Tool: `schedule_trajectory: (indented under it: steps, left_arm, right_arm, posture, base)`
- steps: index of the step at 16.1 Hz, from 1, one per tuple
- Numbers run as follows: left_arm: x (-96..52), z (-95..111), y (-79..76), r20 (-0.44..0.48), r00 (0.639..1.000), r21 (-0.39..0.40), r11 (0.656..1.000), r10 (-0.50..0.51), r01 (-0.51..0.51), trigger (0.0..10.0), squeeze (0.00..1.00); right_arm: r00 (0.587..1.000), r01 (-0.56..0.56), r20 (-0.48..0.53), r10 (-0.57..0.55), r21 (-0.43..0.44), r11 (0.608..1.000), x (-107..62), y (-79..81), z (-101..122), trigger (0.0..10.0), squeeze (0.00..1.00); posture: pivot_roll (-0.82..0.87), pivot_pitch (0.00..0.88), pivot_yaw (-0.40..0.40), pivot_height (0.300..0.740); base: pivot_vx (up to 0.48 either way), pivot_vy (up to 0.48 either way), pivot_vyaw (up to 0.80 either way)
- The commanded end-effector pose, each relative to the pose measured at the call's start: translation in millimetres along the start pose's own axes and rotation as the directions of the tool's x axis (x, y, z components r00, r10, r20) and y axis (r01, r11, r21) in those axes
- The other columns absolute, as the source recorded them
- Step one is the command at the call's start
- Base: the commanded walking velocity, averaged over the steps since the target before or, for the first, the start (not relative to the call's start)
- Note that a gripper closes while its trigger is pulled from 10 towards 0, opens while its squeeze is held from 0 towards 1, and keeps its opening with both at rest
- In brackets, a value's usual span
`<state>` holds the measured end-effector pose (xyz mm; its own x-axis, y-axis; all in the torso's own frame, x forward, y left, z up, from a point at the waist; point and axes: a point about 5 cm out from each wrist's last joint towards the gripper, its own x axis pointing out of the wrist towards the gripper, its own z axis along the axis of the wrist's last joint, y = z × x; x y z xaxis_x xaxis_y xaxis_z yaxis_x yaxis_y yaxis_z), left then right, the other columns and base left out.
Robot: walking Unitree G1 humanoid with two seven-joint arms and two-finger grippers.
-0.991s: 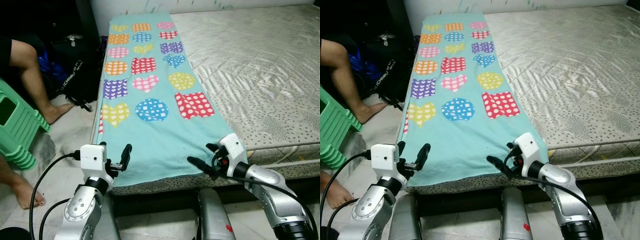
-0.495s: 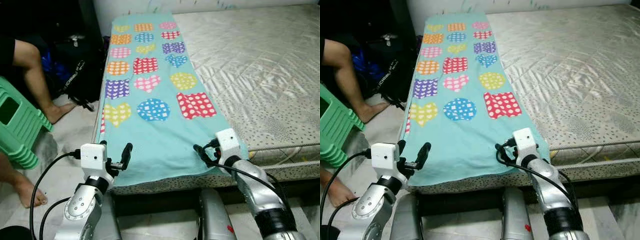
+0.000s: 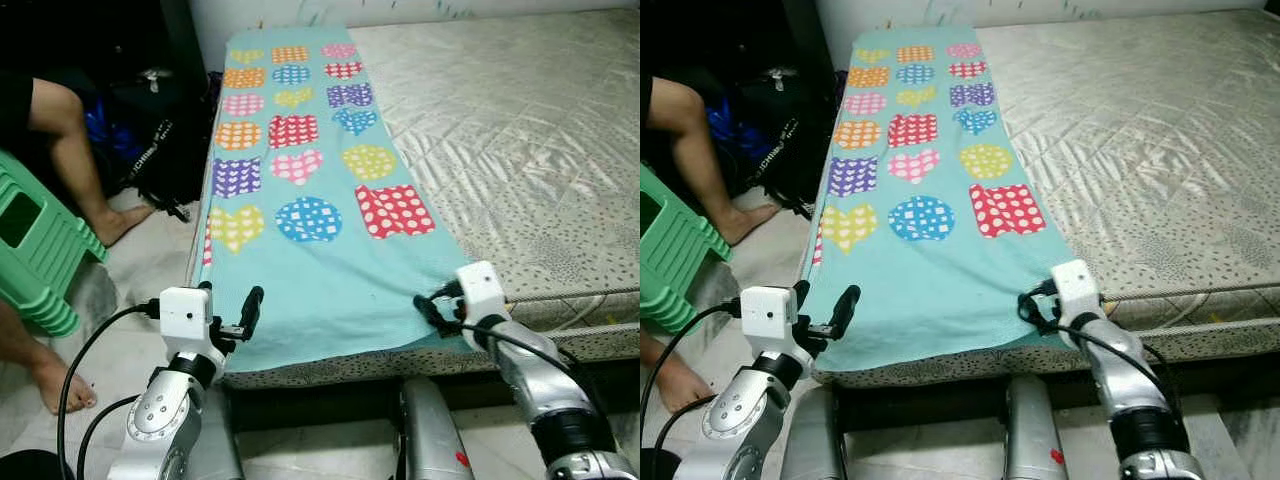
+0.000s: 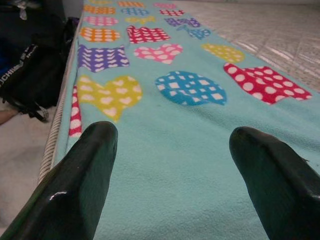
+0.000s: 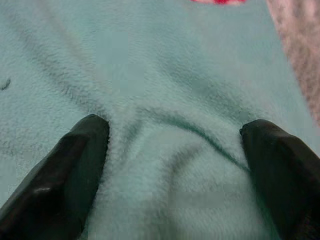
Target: Clean up the room
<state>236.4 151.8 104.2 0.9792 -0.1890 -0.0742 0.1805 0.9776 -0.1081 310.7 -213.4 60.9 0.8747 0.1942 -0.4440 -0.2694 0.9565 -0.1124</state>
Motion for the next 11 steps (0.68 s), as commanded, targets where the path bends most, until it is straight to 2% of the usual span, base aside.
schedule_trajectory:
  steps: [1,3,6,8,11]
  left_arm:
    - [-1.7,-4,4.6,-0.024,0.999,0.010,1.000,0.021,-0.020,10.0,0.00]
    - [-1.9,-4,4.9,-0.028,0.999,0.009,1.000,0.020,-0.019,10.0,0.00]
    - [-1.8,-5,5.5,-0.033,0.999,0.014,1.000,0.018,-0.017,10.0,0.00]
    - [-1.5,-5,6.4,-0.035,0.999,0.017,1.000,0.021,-0.020,10.0,0.00]
    - [-1.6,-5,7.0,-0.034,0.999,0.019,0.999,0.027,-0.027,10.0,0.00]
  right_arm:
    - [0.999,0.004,-0.050,-0.002,0.037,0.999,-5.3,-4.1,-14,10.0,0.00]
    - [0.995,0.036,-0.099,-0.028,0.080,0.996,-11.5,-9.7,-29,10.0,0.00]
    - [0.994,0.023,-0.105,-0.010,0.118,0.993,-12.9,-12.6,-30,10.0,0.00]
    - [0.992,0.020,-0.129,-0.009,0.084,0.996,-13.1,-14.2,-31,10.0,0.00]
    - [0.993,0.035,-0.119,-0.025,0.084,0.996,-12.8,-17.7,-28,10.0,0.00]
  posture:
    - [-0.04,0.029,0.039,0.495]
    - [-0.04,0.031,0.042,0.495]
    - [-0.04,0.032,0.045,0.495]
    - [-0.04,0.029,0.046,0.495]
    - [-0.04,0.029,0.046,0.495]
  base:
    - [0.000,0.000,0.00]
    - [0.000,0.000,0.00]
    - [0.000,0.000,0.00]
    - [0.000,0.000,0.00]
    - [0.000,0.000,0.00]
